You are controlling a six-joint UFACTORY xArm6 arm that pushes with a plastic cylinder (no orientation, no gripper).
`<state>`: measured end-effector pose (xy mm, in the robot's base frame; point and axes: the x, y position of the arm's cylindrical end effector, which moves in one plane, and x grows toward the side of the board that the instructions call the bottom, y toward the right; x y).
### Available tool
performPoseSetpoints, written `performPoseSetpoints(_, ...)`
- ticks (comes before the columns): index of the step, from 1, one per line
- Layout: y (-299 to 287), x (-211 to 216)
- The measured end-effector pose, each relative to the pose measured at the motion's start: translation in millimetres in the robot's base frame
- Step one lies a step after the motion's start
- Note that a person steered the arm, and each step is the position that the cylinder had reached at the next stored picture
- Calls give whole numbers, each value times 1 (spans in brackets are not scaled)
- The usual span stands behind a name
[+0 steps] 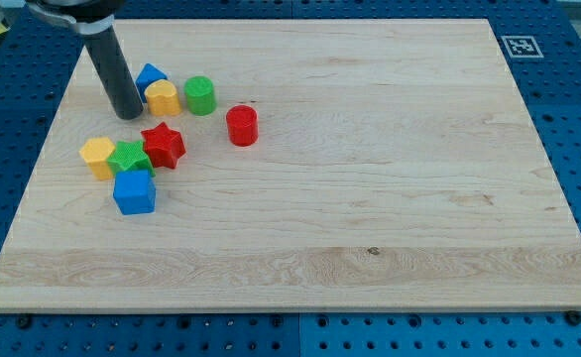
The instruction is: Push the green circle with the yellow heart towards the top center of the board
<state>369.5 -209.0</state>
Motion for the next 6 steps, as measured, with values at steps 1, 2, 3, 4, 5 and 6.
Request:
performPoseSetpoints(1, 58, 3)
performPoseSetpoints(2, 93, 7)
performPoseSetpoints(3, 103, 7)
performPoseSetpoints(4, 87, 31)
performPoseSetpoints(5, 81, 42)
performPoseSetpoints(6, 67, 19)
